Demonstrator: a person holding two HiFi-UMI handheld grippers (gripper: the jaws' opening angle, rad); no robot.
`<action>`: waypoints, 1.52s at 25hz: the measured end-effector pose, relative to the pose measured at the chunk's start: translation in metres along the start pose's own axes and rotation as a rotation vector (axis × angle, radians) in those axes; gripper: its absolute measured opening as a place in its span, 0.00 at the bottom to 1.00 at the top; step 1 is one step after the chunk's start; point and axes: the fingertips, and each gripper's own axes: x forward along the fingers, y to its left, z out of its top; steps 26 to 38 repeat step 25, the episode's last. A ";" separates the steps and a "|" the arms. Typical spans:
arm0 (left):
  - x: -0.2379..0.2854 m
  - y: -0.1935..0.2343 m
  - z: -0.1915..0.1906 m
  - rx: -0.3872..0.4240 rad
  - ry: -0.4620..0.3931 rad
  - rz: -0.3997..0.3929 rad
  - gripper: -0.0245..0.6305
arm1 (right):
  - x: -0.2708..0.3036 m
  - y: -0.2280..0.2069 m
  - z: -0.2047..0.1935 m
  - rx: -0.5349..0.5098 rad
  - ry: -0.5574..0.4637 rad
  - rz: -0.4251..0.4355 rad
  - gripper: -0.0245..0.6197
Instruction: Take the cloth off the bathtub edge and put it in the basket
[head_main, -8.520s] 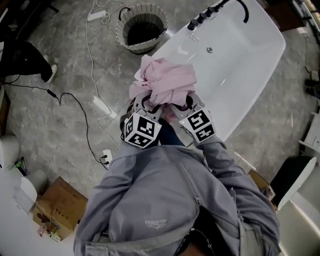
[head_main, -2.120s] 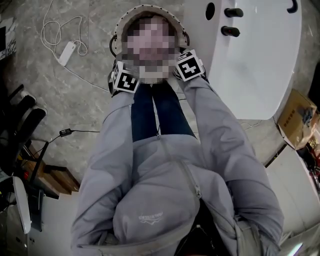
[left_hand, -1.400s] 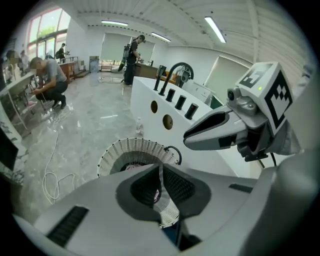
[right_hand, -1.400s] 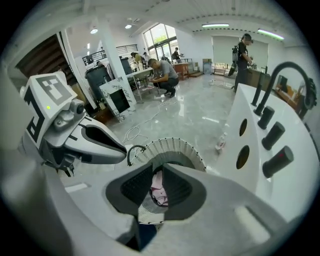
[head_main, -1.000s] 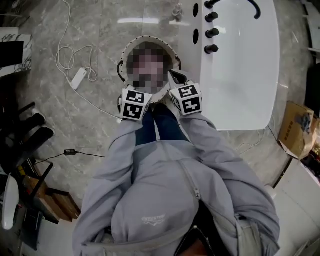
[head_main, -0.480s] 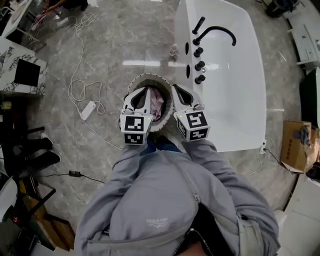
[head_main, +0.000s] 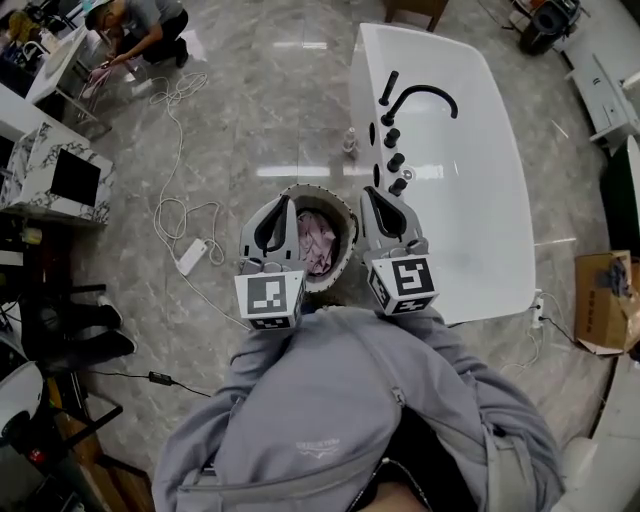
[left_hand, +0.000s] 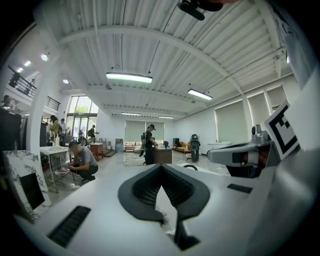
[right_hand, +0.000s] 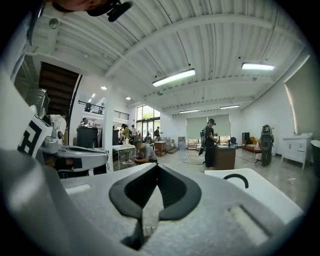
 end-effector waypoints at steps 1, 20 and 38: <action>-0.004 -0.002 0.002 0.003 -0.006 -0.002 0.04 | -0.003 0.001 0.001 -0.007 -0.003 0.001 0.05; -0.018 -0.019 0.006 0.037 -0.031 -0.020 0.04 | -0.014 0.019 0.000 -0.048 -0.030 0.059 0.05; -0.016 -0.019 0.008 0.044 -0.031 -0.031 0.04 | -0.013 0.018 0.000 -0.041 -0.020 0.037 0.05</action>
